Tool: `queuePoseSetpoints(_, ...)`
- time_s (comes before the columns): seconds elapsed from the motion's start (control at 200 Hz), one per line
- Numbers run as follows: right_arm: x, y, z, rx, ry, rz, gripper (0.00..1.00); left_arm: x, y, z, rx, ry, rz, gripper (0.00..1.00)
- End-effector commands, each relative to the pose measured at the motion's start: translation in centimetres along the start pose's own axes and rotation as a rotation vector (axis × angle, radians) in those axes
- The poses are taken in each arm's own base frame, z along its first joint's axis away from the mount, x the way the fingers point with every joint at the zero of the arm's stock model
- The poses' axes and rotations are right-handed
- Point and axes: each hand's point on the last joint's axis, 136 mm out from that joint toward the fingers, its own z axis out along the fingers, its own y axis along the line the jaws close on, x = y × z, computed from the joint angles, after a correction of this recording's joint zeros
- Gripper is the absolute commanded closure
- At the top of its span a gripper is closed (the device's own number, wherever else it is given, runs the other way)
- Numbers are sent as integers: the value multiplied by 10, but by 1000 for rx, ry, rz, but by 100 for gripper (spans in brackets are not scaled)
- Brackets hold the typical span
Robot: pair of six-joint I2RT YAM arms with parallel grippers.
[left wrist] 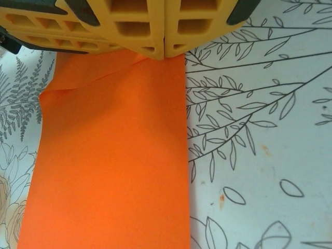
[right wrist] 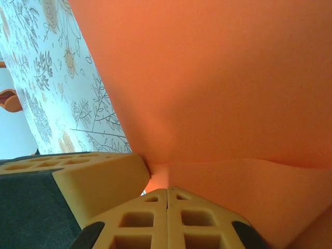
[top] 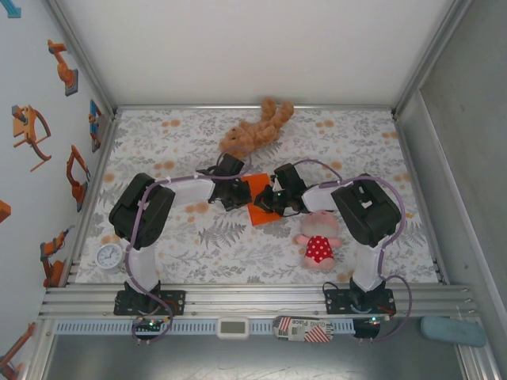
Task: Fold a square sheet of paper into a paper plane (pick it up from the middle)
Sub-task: Fold the triangle a second time at the center of the table.
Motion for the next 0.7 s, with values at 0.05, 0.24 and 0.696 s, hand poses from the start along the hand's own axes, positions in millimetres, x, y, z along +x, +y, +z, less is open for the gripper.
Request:
queuePoseSetpoints(0.05, 0, 6, -11, -11, 2, -11, 100, 2, 17, 7, -84, 22, 36, 100)
queuePoseSetpoints(0.24, -4, 19, -39, 43, -12, -177, 100, 0, 25, 10, -96, 52, 82, 100)
queuePoseSetpoints(0.696, -17, 2, -19, 82, 18, -197, 100, -4, 21, 12, -80, 83, 156, 100)
